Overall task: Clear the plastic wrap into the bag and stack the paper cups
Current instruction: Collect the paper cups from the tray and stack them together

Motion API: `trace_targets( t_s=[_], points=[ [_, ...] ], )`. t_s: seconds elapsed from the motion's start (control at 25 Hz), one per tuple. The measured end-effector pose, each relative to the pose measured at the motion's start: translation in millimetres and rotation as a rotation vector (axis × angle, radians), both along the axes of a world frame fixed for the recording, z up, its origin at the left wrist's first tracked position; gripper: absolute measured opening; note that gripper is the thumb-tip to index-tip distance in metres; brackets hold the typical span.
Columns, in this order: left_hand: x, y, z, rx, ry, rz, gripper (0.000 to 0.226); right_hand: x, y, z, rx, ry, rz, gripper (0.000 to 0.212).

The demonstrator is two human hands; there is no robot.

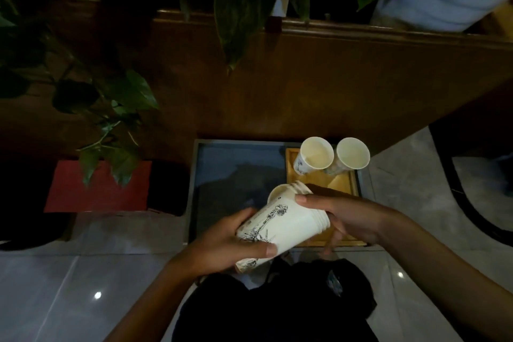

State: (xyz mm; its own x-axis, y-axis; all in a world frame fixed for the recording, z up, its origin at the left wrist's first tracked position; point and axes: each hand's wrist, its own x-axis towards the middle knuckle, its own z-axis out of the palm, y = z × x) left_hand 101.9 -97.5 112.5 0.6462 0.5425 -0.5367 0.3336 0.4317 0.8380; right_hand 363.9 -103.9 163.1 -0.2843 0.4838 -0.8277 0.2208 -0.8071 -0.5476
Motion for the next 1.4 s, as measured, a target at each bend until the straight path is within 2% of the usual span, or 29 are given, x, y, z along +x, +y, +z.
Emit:
trace_targets(
  t_s=[0.12, 0.2, 0.4, 0.48, 0.56, 0.64, 0.72, 0.84, 0.96, 1.4],
  points=[
    [13.9, -3.4, -6.4, -0.04, -0.113, 0.002, 0.066, 8.2, -4.9, 3.5, 0.181, 0.015, -0.116, 0.075],
    [22.4, -4.9, -9.4, -0.066, -0.172, 0.017, 0.065, 11.1, -3.9, 9.4, 0.271, 0.024, -0.09, 0.075],
    [42.9, 4.7, -14.8, 0.042, -0.156, -0.02, 0.064, 35.8, 9.2, 34.1, 0.427, -0.134, 0.034, 0.054],
    [52.4, 9.7, -18.6, 0.156, -0.04, 0.017, 0.062, 54.3, 22.9, 52.1, 0.496, -0.252, 0.03, 0.054],
    [61.1, 13.4, -29.7, 0.408, 0.261, 0.083, 0.071, 72.6, 39.2, 63.9, 0.577, -0.501, 0.032, 0.054],
    [70.5, 12.2, -44.8, 0.704, 0.528, 0.029, 0.087, 83.3, 55.8, 62.9, 0.651, -0.768, 0.084, 0.051],
    [81.9, 6.6, -59.9, 0.852, 0.573, -0.079, 0.101, 85.8, 70.1, 52.1, 0.739, -0.911, 0.145, 0.054],
    [94.1, 1.5, -75.7, 0.823, 0.543, -0.134, 0.11, 84.5, 87.0, 33.7, 0.806, -0.983, 0.284, 0.065],
    [100.0, -2.1, -84.9, 0.778, 0.548, -0.106, 0.108, 83.9, 98.4, 19.4, 0.822, -0.989, 0.4, 0.074],
    [107.9, -6.4, -103.8, 0.682, 0.579, -0.026, 0.1, 96.9, 113.9, -24.5, 0.802, -0.98, 0.54, 0.08]
  ],
)
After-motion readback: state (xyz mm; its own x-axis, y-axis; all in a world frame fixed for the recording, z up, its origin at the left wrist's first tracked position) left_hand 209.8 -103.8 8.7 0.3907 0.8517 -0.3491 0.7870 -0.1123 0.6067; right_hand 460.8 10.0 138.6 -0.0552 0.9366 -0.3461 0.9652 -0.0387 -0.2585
